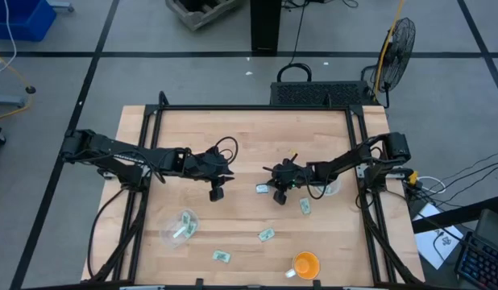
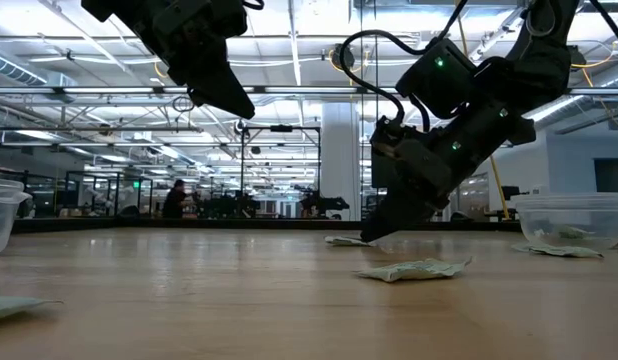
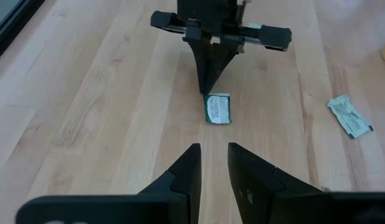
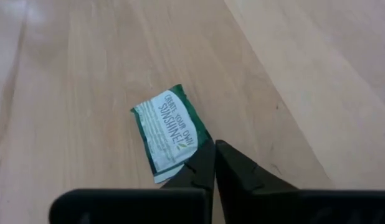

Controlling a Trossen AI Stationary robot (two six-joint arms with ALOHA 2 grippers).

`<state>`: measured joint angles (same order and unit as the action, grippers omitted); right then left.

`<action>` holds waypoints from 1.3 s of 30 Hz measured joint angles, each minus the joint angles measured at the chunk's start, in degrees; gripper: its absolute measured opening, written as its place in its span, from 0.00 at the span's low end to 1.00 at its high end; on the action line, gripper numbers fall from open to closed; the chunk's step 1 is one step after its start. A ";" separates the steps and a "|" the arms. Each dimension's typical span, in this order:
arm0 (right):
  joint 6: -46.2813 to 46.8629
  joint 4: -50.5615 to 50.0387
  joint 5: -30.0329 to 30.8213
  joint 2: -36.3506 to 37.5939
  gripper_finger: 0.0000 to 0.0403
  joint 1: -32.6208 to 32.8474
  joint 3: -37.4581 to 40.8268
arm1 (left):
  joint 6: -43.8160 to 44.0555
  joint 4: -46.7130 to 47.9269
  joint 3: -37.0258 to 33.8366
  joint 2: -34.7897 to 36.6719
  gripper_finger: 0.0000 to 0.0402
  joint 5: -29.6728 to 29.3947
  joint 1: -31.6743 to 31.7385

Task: Pick and place Stevia / Truvia into bins
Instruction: Put the green truvia packet into the circle transparent container

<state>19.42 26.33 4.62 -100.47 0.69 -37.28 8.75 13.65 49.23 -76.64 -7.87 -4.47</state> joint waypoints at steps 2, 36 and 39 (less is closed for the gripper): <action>-0.56 0.00 0.00 0.00 0.01 0.00 0.00 | 0.00 0.01 0.00 0.00 0.21 -0.13 0.00; -4.89 -3.68 5.93 9.90 0.00 2.56 -0.04 | 0.02 1.33 0.02 0.00 0.21 -0.14 -0.02; -5.01 -7.40 6.08 13.32 0.00 2.80 -0.04 | 0.02 1.33 0.02 0.00 0.21 -0.14 -0.01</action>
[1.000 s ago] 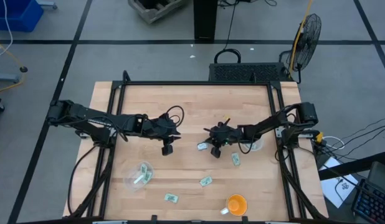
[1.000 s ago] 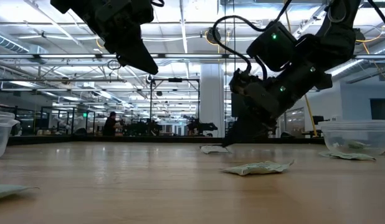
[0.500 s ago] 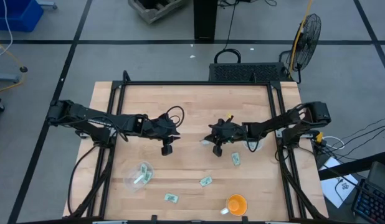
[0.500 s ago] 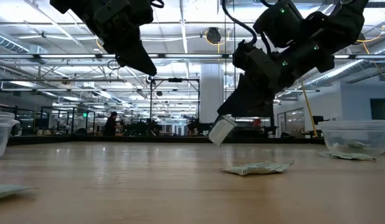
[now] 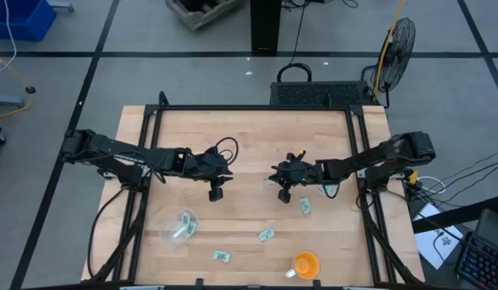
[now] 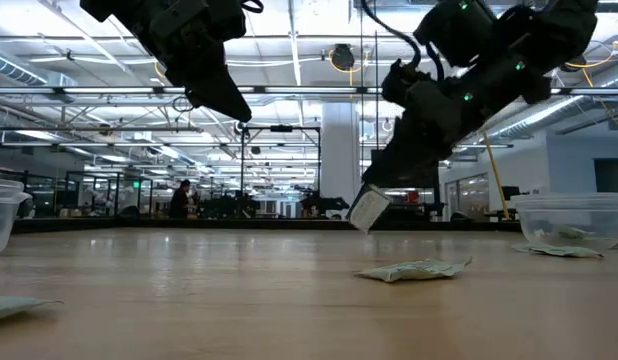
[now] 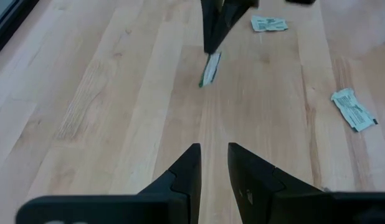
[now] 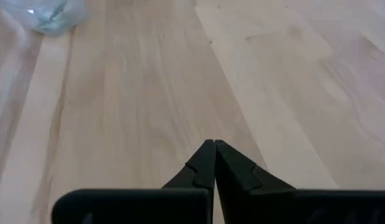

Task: Pick and place Stevia / Truvia into bins
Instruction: Put the green truvia packet into the circle transparent container

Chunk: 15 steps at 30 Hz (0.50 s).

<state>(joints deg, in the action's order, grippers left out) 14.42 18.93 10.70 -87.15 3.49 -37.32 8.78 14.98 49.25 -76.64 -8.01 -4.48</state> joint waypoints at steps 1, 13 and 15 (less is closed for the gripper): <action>0.64 -2.86 0.00 1.86 0.00 0.08 0.00 | 0.00 0.03 0.00 0.00 0.21 0.00 -0.02; 19.53 -47.51 7.14 35.66 0.00 6.80 0.00 | 0.00 0.30 0.00 0.00 0.21 0.01 0.00; 22.63 -52.87 9.66 40.25 0.00 7.99 0.00 | 0.00 0.28 0.00 0.00 0.21 0.00 0.00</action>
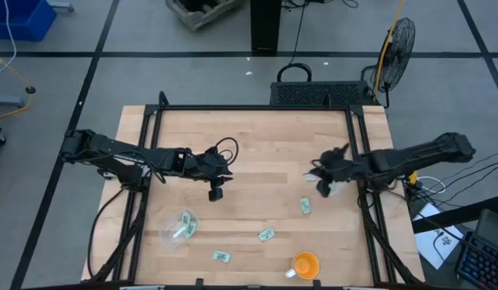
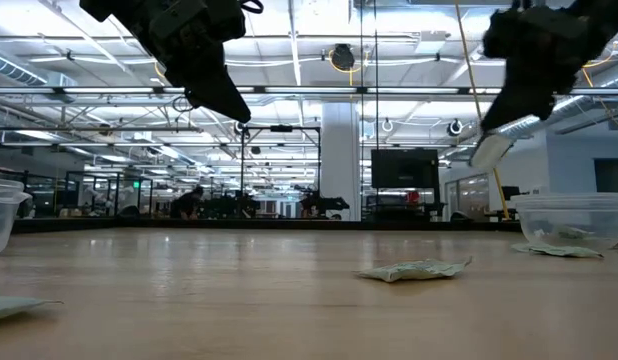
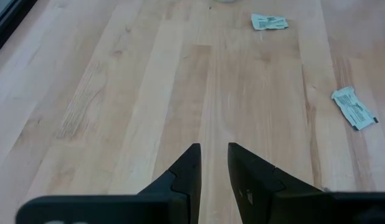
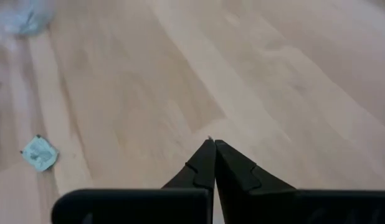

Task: Pick and place Stevia / Truvia into bins
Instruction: Put the green truvia packet into the circle transparent container, then put the white stevia packet into the circle transparent container

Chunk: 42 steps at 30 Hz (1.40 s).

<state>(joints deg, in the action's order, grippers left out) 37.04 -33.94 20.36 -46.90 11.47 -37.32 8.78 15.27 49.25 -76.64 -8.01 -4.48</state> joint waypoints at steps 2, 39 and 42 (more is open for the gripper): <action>3.44 -5.65 0.81 2.96 0.00 0.83 0.00 | 0.00 0.00 0.00 0.00 0.21 0.00 -0.01; 12.82 0.05 -3.97 2.63 0.23 3.27 14.20 | -0.68 -0.11 0.00 0.00 0.21 -0.04 -0.01; 12.51 -0.08 -4.10 2.63 0.26 3.27 14.21 | -0.75 -0.11 0.00 0.00 0.21 -0.04 0.01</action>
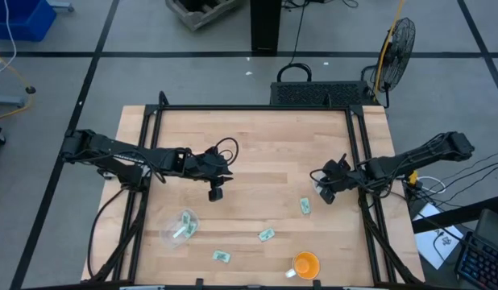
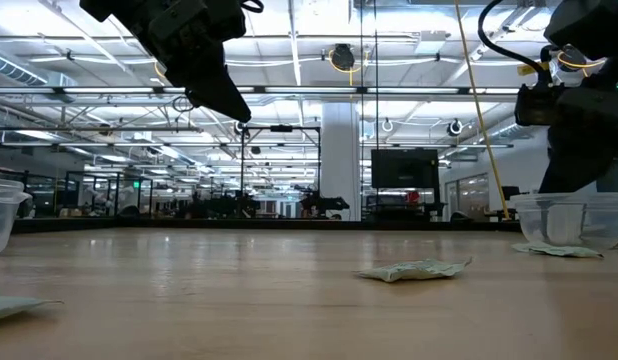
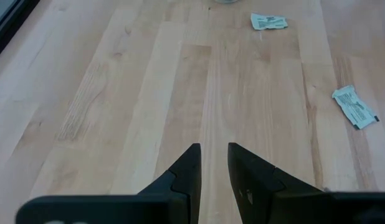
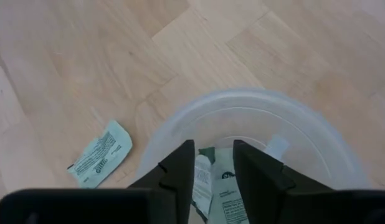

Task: Pick and place Stevia / Truvia into bins
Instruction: Put the white stevia packet into the circle transparent container

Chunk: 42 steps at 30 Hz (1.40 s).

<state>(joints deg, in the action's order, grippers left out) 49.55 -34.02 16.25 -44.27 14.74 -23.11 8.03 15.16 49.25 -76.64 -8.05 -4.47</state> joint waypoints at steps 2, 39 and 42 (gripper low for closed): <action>-0.87 -0.02 -0.01 0.00 0.28 0.00 -0.02 | -0.09 0.00 0.00 0.00 0.21 0.00 -0.02; -28.07 48.29 -13.56 -8.56 0.26 0.00 3.37 | 2.76 -0.02 0.00 0.00 0.21 5.16 -3.96; -29.51 47.90 -15.57 -12.14 0.26 -0.02 2.62 | 2.73 -0.04 0.00 0.00 0.21 5.03 -4.24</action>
<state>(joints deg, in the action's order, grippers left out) 20.04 13.89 0.69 -56.42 14.72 -20.49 10.76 15.12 49.25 -76.64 -3.03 -8.71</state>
